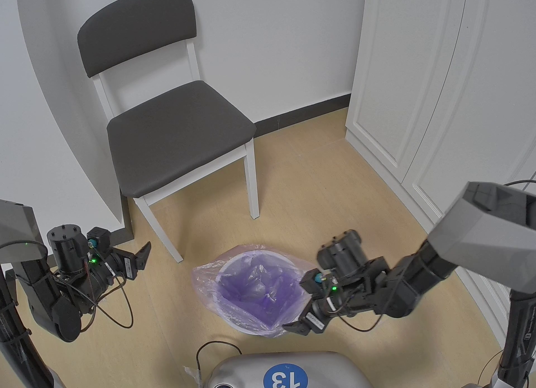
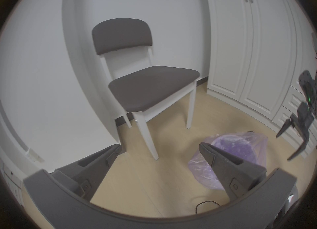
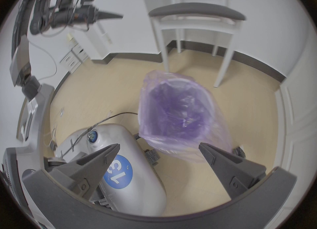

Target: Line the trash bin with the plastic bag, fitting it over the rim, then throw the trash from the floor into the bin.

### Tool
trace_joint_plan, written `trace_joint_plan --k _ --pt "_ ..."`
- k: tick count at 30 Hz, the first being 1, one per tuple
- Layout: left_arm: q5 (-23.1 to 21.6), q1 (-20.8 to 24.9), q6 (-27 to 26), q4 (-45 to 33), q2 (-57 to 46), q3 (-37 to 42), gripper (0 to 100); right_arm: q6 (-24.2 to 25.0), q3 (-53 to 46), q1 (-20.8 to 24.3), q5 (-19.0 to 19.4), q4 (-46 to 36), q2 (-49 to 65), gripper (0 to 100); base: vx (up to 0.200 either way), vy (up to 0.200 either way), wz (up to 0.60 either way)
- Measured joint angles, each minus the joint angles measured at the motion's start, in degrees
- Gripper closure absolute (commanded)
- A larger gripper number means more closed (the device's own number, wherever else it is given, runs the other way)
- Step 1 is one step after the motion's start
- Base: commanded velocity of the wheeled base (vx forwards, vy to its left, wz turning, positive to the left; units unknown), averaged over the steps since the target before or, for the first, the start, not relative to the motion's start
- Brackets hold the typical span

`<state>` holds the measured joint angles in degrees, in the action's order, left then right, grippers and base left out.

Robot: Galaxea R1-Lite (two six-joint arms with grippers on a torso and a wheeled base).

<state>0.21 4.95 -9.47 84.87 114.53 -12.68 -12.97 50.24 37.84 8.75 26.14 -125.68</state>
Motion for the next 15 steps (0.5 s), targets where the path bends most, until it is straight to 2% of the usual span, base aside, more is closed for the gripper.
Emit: trace_joint_plan --k 4,8,12,15 --pt "-2.9 2.8 -3.3 -1.4 2.4 -1.7 0 4.4 -12.0 -5.8 0.9 11.1 6.3 0 0.000 0.000 0.00" --pt "-6.0 6.0 -9.7 -8.0 4.6 -4.9 0 8.1 -21.7 -15.1 3.6 18.8 12.6 0 0.000 0.000 0.00" --pt "-8.2 9.3 -15.6 -21.8 6.3 -10.5 0 10.5 -26.6 -23.3 6.5 22.5 17.4 0 0.000 0.000 0.00" --pt "-9.5 12.2 -19.6 -31.9 7.5 -16.3 0 11.7 -27.2 -27.6 8.0 23.9 19.7 0 0.000 0.000 0.00"
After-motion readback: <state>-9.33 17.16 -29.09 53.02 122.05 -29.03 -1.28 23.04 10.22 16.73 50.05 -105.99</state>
